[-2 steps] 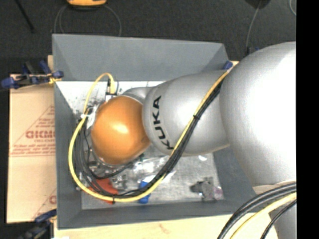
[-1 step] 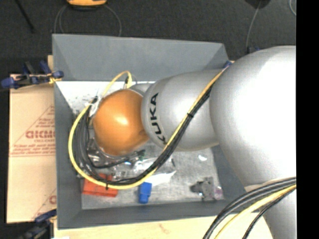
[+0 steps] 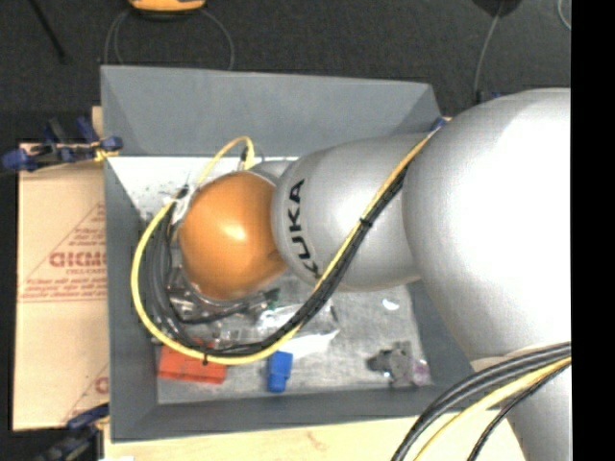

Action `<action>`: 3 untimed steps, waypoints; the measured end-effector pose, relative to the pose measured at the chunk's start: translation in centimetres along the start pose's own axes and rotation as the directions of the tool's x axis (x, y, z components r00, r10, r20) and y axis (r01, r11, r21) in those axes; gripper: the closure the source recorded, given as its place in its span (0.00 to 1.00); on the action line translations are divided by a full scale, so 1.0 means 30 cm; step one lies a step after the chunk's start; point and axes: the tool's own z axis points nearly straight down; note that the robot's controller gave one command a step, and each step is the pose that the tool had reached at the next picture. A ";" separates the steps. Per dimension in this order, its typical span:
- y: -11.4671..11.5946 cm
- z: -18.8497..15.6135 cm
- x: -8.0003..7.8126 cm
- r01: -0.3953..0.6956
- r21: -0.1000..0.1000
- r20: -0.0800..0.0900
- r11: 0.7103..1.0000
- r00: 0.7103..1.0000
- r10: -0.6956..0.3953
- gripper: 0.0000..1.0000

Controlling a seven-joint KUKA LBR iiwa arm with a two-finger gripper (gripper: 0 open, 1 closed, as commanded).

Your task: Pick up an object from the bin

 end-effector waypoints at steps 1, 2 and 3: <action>-0.008 -0.107 -0.002 -0.005 -0.004 -0.007 1.000 1.000 0.005 1.00; -0.017 -0.238 -0.005 -0.010 -0.004 -0.006 1.000 1.000 0.010 1.00; -0.023 -0.291 -0.005 -0.017 -0.005 -0.008 1.000 1.000 0.017 1.00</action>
Offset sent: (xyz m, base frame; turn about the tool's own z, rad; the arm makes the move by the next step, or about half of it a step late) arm -0.0001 -0.0001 0.0295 0.0000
